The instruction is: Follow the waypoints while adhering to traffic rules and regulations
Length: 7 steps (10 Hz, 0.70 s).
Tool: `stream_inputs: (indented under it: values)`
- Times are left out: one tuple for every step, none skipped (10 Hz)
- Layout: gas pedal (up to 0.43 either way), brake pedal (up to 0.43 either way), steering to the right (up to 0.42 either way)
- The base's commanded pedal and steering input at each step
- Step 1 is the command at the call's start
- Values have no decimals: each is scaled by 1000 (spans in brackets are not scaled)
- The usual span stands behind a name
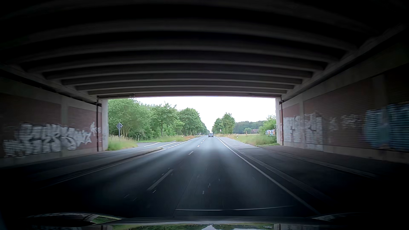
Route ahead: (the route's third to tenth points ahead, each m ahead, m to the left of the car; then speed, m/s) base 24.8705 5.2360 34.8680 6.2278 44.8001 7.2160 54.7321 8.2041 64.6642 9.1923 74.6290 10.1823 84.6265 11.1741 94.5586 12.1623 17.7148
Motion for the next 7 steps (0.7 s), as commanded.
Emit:
stream_inputs:
  values:
    - [0,0,0]
    - [0,0,0]
    - [0,0,0]
    - [39,0,0]
    - [268,0,0]
    - [268,0,0]
    - [268,0,0]
